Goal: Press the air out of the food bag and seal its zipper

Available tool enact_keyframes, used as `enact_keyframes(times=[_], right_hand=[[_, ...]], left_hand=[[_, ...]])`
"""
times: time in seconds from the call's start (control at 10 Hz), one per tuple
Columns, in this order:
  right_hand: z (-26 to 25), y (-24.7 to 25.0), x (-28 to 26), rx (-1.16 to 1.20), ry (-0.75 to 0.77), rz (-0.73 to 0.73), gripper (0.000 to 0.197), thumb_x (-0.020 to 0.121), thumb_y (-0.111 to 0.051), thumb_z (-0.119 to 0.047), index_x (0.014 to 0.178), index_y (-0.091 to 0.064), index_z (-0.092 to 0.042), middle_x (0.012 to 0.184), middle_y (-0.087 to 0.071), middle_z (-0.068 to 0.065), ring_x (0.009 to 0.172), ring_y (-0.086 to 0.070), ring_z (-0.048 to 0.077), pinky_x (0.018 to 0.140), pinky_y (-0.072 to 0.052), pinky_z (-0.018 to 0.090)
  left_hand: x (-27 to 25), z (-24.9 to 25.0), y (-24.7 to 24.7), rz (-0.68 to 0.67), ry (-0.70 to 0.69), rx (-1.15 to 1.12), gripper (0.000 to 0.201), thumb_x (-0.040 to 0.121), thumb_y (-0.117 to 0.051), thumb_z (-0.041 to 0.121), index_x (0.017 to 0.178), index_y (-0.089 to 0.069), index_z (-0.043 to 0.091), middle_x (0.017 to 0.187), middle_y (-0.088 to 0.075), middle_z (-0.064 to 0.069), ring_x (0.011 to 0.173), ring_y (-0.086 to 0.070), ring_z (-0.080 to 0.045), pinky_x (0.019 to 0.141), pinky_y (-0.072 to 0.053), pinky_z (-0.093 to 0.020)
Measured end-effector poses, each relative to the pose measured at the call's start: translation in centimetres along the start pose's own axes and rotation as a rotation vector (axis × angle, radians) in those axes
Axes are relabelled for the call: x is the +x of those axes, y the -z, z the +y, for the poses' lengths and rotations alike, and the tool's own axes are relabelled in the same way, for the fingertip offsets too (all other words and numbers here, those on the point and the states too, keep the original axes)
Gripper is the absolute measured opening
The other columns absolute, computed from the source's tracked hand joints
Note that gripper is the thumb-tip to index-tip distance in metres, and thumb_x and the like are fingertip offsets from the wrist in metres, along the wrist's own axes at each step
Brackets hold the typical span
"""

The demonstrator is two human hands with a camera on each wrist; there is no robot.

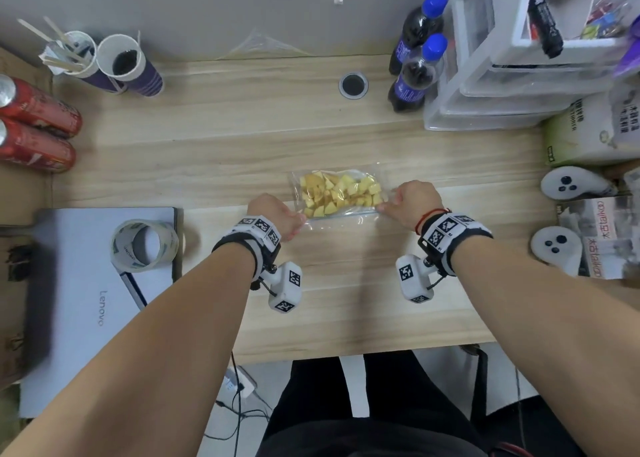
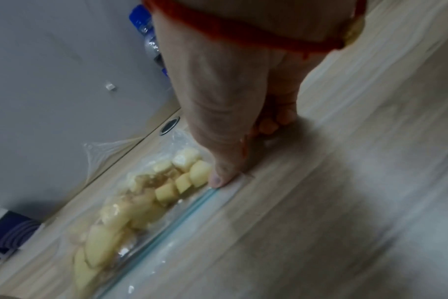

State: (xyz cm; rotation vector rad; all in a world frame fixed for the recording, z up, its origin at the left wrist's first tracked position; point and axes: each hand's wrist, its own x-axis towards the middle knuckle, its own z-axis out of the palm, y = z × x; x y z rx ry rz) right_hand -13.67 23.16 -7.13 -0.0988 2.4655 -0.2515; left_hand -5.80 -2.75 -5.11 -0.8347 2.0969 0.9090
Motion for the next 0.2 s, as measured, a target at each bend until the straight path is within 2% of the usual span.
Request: enact_keyframes(times=[0.1, 0.2], right_hand=[[0.7, 0.8, -1.6, -0.045, -0.106, -0.014, 0.050, 0.080, -0.063, -0.056, 0.086, -0.057, -0.007, 0.084, -0.056, 0.008, 0.082, -0.056, 0.029, 0.067, -0.039, 0.029], [1.3, 2.3, -3.7, 0.074, -0.114, 0.015, 0.036, 0.082, -0.065, -0.045, 0.091, -0.062, -0.011, 0.091, -0.064, 0.009, 0.084, -0.058, 0.029, 0.068, -0.041, 0.029]], left_hand=[[-1.2, 0.5, 1.7, 0.106, 0.007, 0.231, 0.053, 0.076, -0.067, 0.057, 0.052, -0.057, 0.010, 0.057, -0.063, -0.002, 0.054, -0.058, -0.020, 0.056, -0.050, -0.026], [-2.9, 0.7, 3.1, 0.103, -0.024, 0.176, 0.057, 0.082, -0.059, 0.061, 0.055, -0.064, 0.011, 0.053, -0.066, 0.000, 0.051, -0.058, -0.017, 0.051, -0.044, -0.024]])
